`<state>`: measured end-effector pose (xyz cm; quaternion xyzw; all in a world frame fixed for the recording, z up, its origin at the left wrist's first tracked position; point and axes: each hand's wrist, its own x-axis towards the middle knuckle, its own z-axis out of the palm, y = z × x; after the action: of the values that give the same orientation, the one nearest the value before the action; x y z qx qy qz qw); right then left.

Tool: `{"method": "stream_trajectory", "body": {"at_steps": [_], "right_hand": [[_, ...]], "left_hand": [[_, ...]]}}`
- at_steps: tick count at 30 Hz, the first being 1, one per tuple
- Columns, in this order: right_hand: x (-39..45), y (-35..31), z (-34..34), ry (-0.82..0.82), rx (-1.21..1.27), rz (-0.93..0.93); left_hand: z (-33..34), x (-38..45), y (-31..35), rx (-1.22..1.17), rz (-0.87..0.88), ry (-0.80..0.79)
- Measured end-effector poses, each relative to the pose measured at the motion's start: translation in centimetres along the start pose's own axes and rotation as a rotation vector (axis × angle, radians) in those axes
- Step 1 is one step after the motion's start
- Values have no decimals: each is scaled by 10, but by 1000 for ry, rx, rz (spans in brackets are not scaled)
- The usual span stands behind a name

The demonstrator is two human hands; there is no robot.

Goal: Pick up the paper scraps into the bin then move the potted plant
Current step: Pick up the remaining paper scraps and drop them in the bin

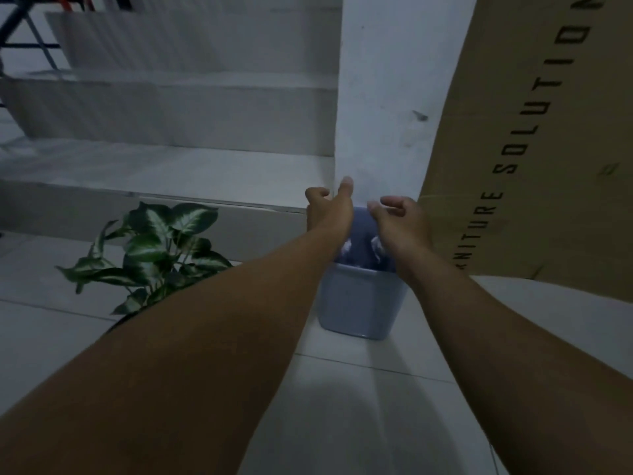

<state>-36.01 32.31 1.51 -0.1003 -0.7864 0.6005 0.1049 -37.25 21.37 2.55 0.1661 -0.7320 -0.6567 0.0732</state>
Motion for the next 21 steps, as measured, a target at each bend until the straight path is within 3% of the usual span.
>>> {"method": "stream_trajectory", "body": {"at_steps": [3, 9, 17, 21], "right_hand": [[-6, 9, -4, -7, -61, -101], [-24, 6, -7, -16, -124, -239], [-118, -22, 23, -75, -124, -560], [-183, -41, 47, -136, -109, -627]], "left_hand": [[-1, -4, -6, 27, 94, -78], [-46, -29, 1, 126, 363, -50], [-178, -104, -5, 598, 638, -144], [-251, -153, -12, 692, 645, -118]]}}
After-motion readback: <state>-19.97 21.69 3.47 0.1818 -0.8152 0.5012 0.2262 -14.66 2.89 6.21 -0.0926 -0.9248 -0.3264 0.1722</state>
